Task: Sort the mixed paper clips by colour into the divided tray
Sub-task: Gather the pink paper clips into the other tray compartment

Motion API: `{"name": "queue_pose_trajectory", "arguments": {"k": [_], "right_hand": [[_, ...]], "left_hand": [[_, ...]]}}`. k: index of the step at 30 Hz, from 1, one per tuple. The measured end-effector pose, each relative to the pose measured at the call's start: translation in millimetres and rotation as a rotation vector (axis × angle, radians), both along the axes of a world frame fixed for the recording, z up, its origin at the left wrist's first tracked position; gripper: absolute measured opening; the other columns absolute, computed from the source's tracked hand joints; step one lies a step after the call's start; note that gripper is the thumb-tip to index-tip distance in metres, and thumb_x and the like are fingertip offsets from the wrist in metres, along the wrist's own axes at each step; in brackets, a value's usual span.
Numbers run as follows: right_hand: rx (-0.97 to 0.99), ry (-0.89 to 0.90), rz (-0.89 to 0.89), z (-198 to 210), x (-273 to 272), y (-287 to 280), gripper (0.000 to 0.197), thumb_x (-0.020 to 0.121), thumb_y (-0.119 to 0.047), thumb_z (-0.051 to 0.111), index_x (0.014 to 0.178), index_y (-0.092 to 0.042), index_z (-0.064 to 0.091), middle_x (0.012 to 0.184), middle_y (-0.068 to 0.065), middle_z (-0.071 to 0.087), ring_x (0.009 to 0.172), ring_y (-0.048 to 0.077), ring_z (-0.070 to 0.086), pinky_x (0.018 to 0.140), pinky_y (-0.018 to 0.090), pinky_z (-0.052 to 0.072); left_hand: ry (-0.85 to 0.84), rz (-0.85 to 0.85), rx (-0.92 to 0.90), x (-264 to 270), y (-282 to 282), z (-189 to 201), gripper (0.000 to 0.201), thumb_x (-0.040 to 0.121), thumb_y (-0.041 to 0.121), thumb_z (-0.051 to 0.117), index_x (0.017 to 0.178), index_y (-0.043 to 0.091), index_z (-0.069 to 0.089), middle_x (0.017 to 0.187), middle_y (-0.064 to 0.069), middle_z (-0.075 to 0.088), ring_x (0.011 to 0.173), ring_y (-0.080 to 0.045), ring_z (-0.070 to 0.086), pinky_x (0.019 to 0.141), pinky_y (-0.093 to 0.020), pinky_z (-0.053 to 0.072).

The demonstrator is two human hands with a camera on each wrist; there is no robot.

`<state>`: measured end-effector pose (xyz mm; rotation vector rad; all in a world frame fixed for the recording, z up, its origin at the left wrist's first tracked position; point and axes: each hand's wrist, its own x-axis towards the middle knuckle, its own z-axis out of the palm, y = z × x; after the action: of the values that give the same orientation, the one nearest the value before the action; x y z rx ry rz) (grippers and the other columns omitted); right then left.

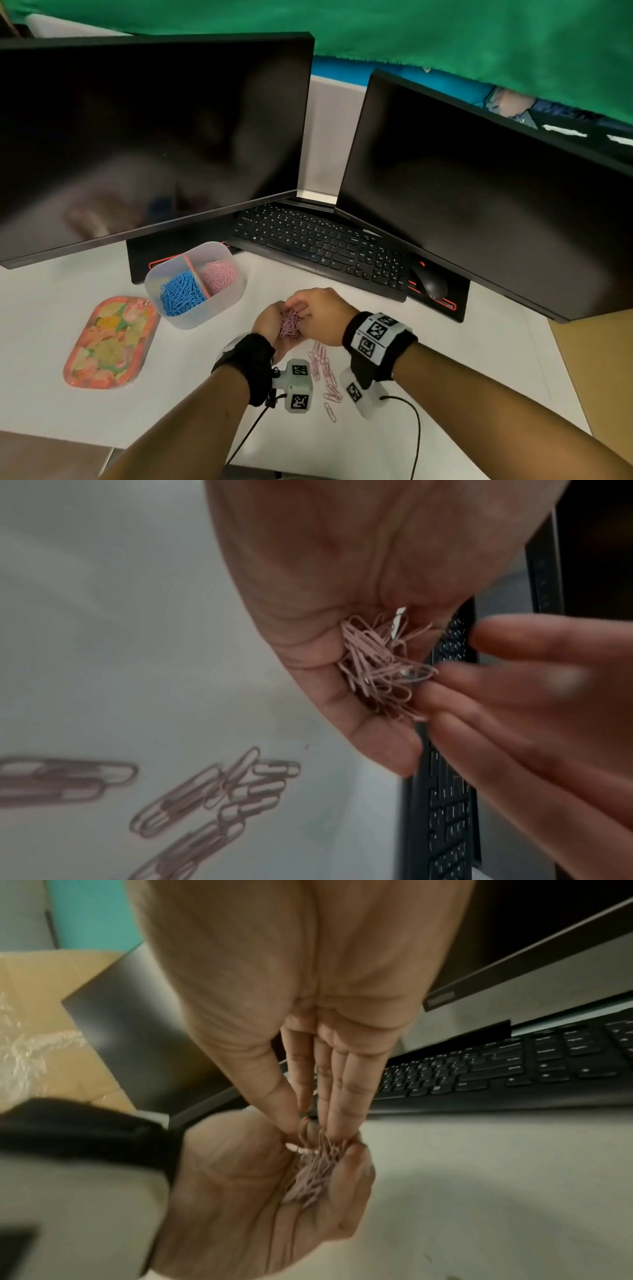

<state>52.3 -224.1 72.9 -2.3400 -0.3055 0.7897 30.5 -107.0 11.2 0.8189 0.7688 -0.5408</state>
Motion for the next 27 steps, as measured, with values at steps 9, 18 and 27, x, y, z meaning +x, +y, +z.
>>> {"name": "queue_pose_trajectory", "arguments": {"k": [9,18,27], "right_hand": [[-0.301,-0.045,0.158,-44,-23,-56,0.057,0.095,-0.015,0.039,0.149,-0.029,0.024,0.159,-0.004,0.017,0.145,0.017,0.022,0.117,0.032,0.02],[-0.189,-0.119,0.514,-68,-73,-61,0.056,0.095,-0.011,0.039,0.149,-0.02,0.027,0.161,-0.003,0.011,0.147,0.013,0.016,0.12,0.031,0.018],[-0.356,-0.187,0.577,-59,-17,-8,0.066,0.095,-0.01,0.036,0.153,-0.015,0.005,0.161,0.003,-0.005,0.148,0.016,-0.002,0.119,0.029,0.002]], "left_hand": [[0.0,-0.051,0.073,4,27,-2,0.027,0.086,0.014,0.039,0.067,0.004,0.055,0.065,-0.011,0.052,0.056,-0.022,0.049,0.058,-0.031,0.053],[-0.009,-0.047,0.183,2,60,-1,0.024,0.084,0.014,0.038,0.063,0.009,0.05,0.06,-0.007,0.049,0.048,-0.019,0.045,0.059,-0.03,0.043],[-0.014,-0.07,0.178,-4,60,4,0.029,0.091,0.019,0.042,0.065,0.011,0.052,0.059,-0.006,0.051,0.054,-0.02,0.044,0.062,-0.03,0.044]]}}
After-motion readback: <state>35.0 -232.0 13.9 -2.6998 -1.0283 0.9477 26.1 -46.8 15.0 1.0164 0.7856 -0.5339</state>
